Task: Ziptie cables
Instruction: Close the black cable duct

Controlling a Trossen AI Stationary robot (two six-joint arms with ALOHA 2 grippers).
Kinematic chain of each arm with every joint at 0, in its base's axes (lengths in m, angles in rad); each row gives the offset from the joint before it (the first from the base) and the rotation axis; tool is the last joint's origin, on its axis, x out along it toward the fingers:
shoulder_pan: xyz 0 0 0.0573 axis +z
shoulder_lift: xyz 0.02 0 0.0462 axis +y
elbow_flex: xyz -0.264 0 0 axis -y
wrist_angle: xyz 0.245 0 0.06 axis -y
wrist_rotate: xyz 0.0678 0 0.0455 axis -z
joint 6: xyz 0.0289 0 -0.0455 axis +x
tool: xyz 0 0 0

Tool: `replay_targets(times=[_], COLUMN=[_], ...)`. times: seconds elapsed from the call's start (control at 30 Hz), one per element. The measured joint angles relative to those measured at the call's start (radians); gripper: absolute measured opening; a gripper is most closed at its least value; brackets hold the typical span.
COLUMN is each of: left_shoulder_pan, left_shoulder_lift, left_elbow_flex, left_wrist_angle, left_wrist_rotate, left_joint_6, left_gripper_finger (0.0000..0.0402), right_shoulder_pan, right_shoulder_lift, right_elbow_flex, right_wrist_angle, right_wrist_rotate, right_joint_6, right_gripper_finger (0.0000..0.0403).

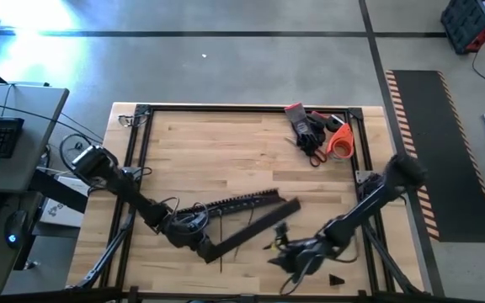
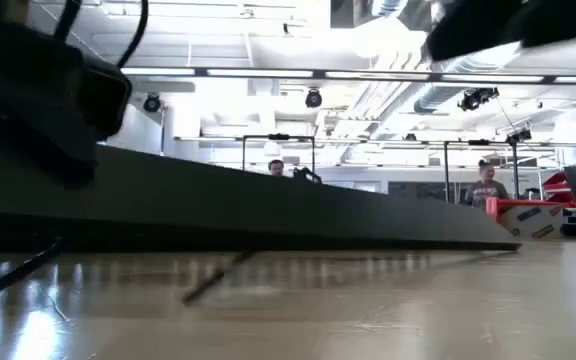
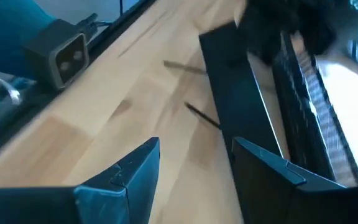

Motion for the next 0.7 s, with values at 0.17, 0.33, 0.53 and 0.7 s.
replay_targets(times=[0.17,0.33,0.53,0.7], left_shoulder_pan=[-0.003,-0.003,-0.004,-0.009], left_shoulder_lift=[0.1,0.141,0.139,0.139], left_elbow_flex=[0.001,0.002,0.0,0.0], left_wrist_angle=[0.213,0.296,0.302,0.3], left_wrist_rotate=[0.001,0.011,0.015,0.01], left_joint_6=[-0.007,-0.005,0.009,0.016], left_gripper_finger=[0.0,0.0,0.0,0.0], right_shoulder_pan=[-0.072,-0.146,-0.192,-0.21], right_shoulder_lift=[0.136,0.142,0.143,0.153], right_elbow_flex=[0.0,0.0,0.0,0.0], right_wrist_angle=[0.271,0.249,0.139,0.086], right_wrist_rotate=[-0.046,-0.09,-0.165,-0.161], right_joint_6=[-0.216,-0.25,-0.282,-0.261], right_gripper_finger=[0.0205,0.0271,0.0351,0.0382])
